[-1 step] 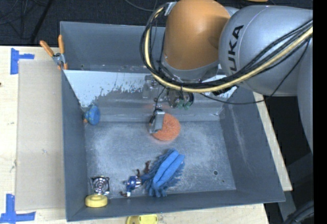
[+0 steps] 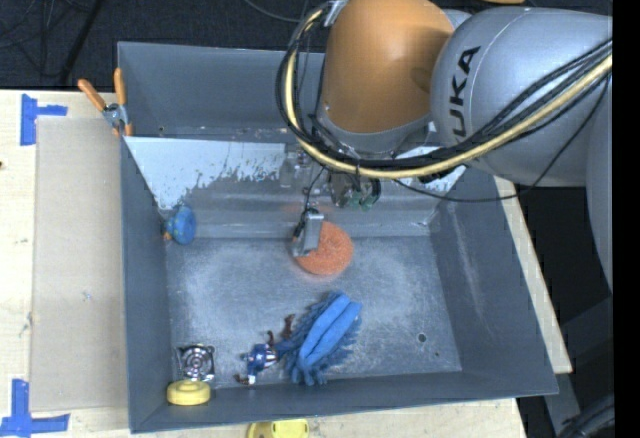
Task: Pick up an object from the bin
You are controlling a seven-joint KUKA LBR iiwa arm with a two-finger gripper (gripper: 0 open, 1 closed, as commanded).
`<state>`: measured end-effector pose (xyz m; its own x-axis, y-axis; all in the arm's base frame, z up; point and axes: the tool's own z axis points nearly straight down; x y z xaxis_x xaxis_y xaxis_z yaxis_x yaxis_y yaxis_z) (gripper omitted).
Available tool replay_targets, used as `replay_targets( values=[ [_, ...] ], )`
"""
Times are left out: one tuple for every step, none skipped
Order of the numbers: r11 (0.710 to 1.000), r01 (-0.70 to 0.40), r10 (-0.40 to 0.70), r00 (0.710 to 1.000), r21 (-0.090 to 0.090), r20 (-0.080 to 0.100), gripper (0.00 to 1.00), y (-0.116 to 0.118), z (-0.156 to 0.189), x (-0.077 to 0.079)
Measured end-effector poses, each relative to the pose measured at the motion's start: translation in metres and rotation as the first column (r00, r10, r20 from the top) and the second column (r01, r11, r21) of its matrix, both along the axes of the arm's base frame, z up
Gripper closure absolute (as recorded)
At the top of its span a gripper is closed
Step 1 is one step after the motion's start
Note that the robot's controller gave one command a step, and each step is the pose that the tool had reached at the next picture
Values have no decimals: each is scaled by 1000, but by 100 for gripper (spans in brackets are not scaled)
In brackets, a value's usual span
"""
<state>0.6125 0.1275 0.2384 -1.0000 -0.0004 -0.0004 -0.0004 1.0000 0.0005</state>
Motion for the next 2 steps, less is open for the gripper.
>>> replay_targets(
  values=[
    [989,-145,145,989,0,1,0,6,-46,-21],
    [960,-279,279,960,0,-1,0,-32,-76,-102]
  ],
)
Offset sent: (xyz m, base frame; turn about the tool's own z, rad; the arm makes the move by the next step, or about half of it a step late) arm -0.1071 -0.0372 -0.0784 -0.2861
